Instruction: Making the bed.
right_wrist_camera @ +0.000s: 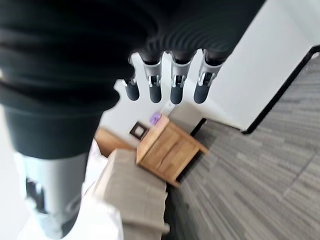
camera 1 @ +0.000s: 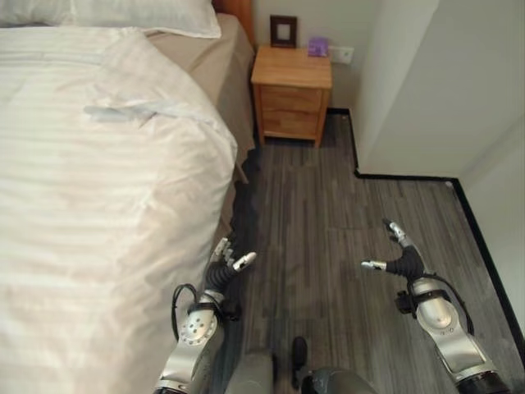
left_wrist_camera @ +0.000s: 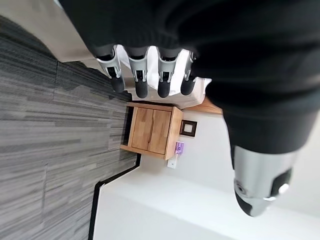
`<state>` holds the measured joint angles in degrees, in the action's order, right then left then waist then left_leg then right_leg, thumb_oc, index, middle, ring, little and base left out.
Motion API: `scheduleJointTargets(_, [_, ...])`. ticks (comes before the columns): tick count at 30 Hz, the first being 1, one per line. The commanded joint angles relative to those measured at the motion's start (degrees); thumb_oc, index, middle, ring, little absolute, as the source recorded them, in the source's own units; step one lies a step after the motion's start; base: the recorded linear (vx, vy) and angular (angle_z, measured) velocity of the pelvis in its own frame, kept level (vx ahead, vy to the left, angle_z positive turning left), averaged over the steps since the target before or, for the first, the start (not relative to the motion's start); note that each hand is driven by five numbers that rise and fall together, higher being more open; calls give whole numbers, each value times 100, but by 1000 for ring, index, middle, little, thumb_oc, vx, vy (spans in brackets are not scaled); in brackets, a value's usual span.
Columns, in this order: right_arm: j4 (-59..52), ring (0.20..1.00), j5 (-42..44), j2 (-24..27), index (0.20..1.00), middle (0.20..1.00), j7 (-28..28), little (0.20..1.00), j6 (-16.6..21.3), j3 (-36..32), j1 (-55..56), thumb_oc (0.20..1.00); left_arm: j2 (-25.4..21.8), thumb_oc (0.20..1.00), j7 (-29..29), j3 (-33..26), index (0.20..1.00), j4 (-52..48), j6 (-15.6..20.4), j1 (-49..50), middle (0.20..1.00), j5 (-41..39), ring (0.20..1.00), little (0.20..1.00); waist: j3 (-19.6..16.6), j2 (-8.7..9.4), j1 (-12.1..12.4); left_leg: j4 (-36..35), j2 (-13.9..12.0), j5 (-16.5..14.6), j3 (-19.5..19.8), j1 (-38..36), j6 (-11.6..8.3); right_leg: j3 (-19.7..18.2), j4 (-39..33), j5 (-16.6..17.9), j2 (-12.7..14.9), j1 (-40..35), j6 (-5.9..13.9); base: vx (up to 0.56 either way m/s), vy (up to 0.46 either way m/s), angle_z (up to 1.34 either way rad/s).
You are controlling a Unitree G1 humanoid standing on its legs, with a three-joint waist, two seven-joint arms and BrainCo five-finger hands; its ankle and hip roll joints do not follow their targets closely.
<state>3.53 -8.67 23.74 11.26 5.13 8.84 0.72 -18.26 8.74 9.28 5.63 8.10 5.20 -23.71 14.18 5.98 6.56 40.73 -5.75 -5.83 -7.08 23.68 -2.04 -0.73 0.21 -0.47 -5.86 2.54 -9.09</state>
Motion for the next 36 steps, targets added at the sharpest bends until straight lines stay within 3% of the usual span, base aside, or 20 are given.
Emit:
scheduleJointTargets(1, [-350,1000,106,318,1000,1000,110,1000,185,-77,-70,1000,-22,1000,38,-1,1000,-255,213,-160,1000,20,1000,1000,-4,-226,24,-2102,174,422,200,-852,-20,775,-521,-82,688,-549,1227,425,123,-20])
scheduleJointTargets(3, [-305,1000,79,318,1000,1000,84,1000,172,-85,-11,1000,13,1000,23,1,1000,-224,207,-116,1000,26,1000,1000,-116,-322,52,-3289,248,922,47,-880,-60,748,-521,-279,580,-727,1256,542,142,-16])
scheduleJointTargets(4, [-245,1000,30,310,1000,1000,115,1000,144,-113,40,1000,52,1000,3,18,1000,-206,205,-66,1000,5,1000,1000,-164,-412,93,-4243,201,1445,-188,-796,-157,721,-521,-486,471,-1021,1242,514,120,-13])
scheduleJointTargets(7, [-245,1000,-6,298,1000,1000,124,1000,126,-111,36,1000,83,1000,12,27,1000,-209,191,24,1000,-15,1000,1000,-161,-404,179,-4573,248,1495,-179,-636,-182,655,-521,-590,463,-1265,1245,444,99,-6])
scheduleJointTargets(9, [-267,1000,-28,285,1000,1000,43,1000,126,-51,-33,1000,97,1000,-8,-1,1000,-213,175,109,1000,-41,1000,1000,-240,-413,274,-4573,307,1502,171,-548,-185,448,-521,-689,451,-1511,1276,534,162,-23])
scheduleJointTargets(11, [-263,1000,-157,233,1000,1000,-39,1000,111,76,-92,1000,113,1000,5,32,1000,-198,149,142,1000,-25,1000,1000,-337,-389,363,-4573,370,1821,538,-621,-228,245,-521,-817,537,-1752,1315,553,224,-71])
scheduleJointTargets(13, [-296,1000,-219,157,1000,1000,-73,1000,108,172,-138,1000,75,1000,5,108,1000,-195,152,100,1000,-61,1000,1000,-371,-252,440,-4551,404,1859,584,-745,-187,103,-435,-867,737,-1913,1381,565,270,-129])
scheduleJointTargets(14, [-269,1000,-305,77,1000,1000,-73,1000,129,259,-180,1000,22,1000,-11,185,1000,-156,138,26,1000,-30,1000,1000,-453,-69,536,-4530,534,1652,588,-958,9,-5,197,-601,904,-1769,1569,554,297,-115])
scheduleJointTargets(16, [-278,1000,-395,15,1000,1000,-68,1000,105,347,-278,1000,-85,1000,22,297,1000,-147,106,-142,1000,69,1000,1000,-434,-5,433,-4554,601,1392,518,-1311,189,45,1346,23,1013,-1251,1904,342,225,-51])
scheduleJointTargets(17, [-277,1000,-396,16,1000,1000,-68,1000,104,346,-282,1000,-84,1000,22,296,1000,-146,106,-146,1000,69,1000,1000,-447,-20,445,-4564,579,1409,512,-1295,186,31,1349,39,993,-1223,1901,410,334,-10])
scheduleJointTargets(18, [-395,1000,-396,-65,1000,1000,-102,1000,147,426,-391,1000,-236,1000,73,410,1000,-192,126,-367,1000,233,1000,1000,-426,-195,197,-4573,513,1048,492,-1853,369,196,2912,952,1010,-387,2160,319,259,-1])
scheduleJointTargets(21, [-409,1000,-412,-89,1000,1000,-114,1000,142,438,-347,1000,-258,1000,119,411,1000,-220,116,-426,1000,257,1000,1000,-410,-270,132,-4573,503,955,500,-2002,404,474,3190,975,1168,-165,2083,318,224,-1])
scheduleJointTargets(22, [-518,1000,-461,-74,1000,1000,-113,1000,136,407,-291,1000,-280,1000,126,395,1000,-306,123,-508,1000,229,1000,1000,-402,-359,40,-4573,489,782,482,-2207,426,973,3008,802,1407,116,1927,316,134,17])
scheduleJointTargets(24, [-608,1000,-472,-57,1000,1000,-118,1000,143,382,-227,1000,-250,1000,138,346,1000,-392,156,-521,1000,195,1000,1000,-362,-407,-119,-4573,475,616,601,-2433,401,1171,2541,288,1287,374,1751,398,108,21])
scheduleJointTargets(26, [-652,1000,-422,-44,1000,1000,-84,1000,160,337,-202,1000,-253,1000,170,290,1000,-429,207,-534,1000,173,1000,1000,-351,-411,-232,-4573,474,475,688,-2594,340,1114,1614,0,1094,456,1694,357,-3,41])
scheduleJointTargets(28, [-666,1000,-416,-41,1000,1000,-70,1000,153,319,-192,1000,-246,1000,187,241,1000,-450,222,-540,1000,172,1000,1000,-362,-392,-263,-4573,492,406,732,-2659,318,1052,1175,13,1065,460,1698,249,-29,59])
scheduleJointTargets(29, [-666,1000,-400,-35,1000,1000,-33,1000,147,301,-191,1000,-236,1000,212,208,1000,-471,245,-564,1000,180,1000,1000,-363,-376,-294,-4573,511,304,786,-2775,296,946,613,108,1033,476,1688,426,-60,61])
scheduleJointTargets(30, [-697,1000,-403,-37,1000,1000,-23,1000,123,266,-181,1000,-224,1000,236,87,1000,-478,293,-588,1000,154,1000,1000,-381,-378,-334,-4573,502,138,901,-2966,256,848,-58,409,1073,650,1759,553,-73,61])
scheduleJointTargets(36, [-637,1000,-531,-34,1000,1000,-64,1000,24,257,-36,1000,-224,1000,294,-78,1000,-486,358,-656,1000,161,1000,1000,-360,-509,-506,-4573,312,-246,1522,-3591,141,141,-404,876,1261,1178,1937,475,-116,82])
